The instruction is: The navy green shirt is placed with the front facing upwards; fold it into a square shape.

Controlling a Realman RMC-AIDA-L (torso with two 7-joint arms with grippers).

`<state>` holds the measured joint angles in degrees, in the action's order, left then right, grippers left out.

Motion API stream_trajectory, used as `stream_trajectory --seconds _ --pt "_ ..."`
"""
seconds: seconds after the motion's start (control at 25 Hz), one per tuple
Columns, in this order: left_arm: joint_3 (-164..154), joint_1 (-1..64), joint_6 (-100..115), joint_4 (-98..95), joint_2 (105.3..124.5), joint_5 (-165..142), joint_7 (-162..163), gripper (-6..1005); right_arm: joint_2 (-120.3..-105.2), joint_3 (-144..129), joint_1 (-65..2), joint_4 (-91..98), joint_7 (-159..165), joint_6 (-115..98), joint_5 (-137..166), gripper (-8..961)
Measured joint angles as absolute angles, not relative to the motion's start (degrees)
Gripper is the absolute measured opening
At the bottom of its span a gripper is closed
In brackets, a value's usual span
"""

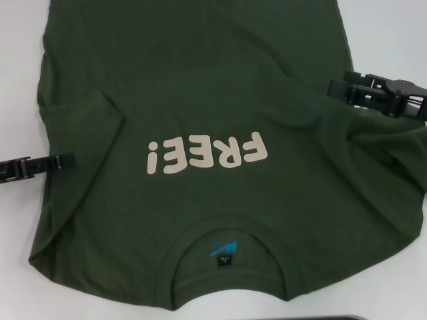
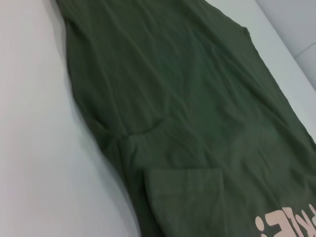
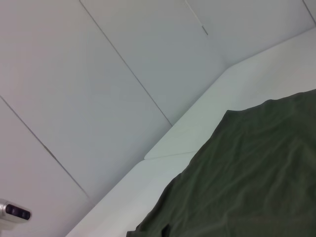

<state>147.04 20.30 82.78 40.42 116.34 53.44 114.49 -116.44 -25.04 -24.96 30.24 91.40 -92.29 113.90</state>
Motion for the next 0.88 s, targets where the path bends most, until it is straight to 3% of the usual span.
stream_trajectory --seconds 0.56,0.88 --pt "146.65 20.74 83.17 40.43 116.35 53.24 114.53 602 -116.44 -25.05 -24.96 30.14 91.40 -92.28 113.91 912" --pt "146.84 20.34 83.37 40.43 115.43 53.26 115.25 594 -116.45 -25.05 -24.96 30.21 91.40 -92.28 113.91 912"
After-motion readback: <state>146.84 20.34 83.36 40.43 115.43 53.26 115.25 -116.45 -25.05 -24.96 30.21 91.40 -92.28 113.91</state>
